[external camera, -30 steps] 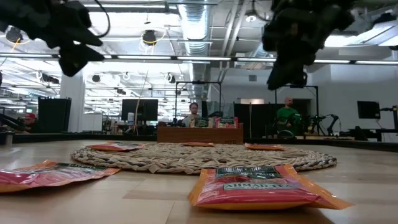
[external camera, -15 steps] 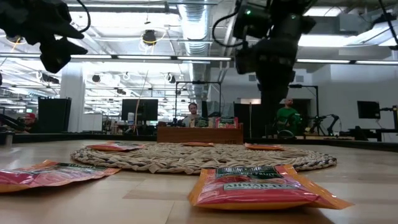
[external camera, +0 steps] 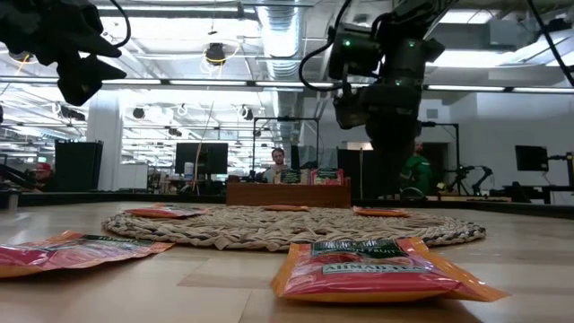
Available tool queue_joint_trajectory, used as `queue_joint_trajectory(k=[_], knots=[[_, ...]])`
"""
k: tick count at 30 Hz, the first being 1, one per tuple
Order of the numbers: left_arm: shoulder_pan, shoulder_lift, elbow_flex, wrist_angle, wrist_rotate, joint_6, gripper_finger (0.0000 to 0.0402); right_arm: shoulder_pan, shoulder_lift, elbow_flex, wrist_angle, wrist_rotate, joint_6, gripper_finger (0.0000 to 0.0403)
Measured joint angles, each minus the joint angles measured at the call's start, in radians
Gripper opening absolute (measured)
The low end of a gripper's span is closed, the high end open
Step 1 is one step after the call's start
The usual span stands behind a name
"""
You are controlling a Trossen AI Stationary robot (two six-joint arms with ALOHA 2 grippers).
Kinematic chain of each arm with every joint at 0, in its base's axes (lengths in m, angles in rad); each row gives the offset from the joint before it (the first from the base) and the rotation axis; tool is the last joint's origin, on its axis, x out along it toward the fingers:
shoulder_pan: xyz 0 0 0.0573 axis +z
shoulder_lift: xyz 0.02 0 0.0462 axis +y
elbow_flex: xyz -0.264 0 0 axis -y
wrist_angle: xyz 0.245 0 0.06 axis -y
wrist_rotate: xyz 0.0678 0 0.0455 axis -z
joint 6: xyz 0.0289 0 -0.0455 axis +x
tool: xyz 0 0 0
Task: Pick & Place Tea
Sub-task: Put the orange tea bag into the left section of the wooden organizer
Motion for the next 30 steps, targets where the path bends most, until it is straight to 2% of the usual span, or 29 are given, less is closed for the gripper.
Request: queue_joint_trajectory(k=[24, 30], knots=[[0.0, 0.0, 0.0, 0.001, 0.0, 0.003, 0.0154, -0.026, 0.0, -0.001, 0.039, 0.01, -0.047, 0.0067], [0.0, 0.0, 0.0, 0.003, 0.0, 0.003, 0.0154, -0.024, 0.057, -0.002, 0.044, 0.004, -0.048, 0.0067]])
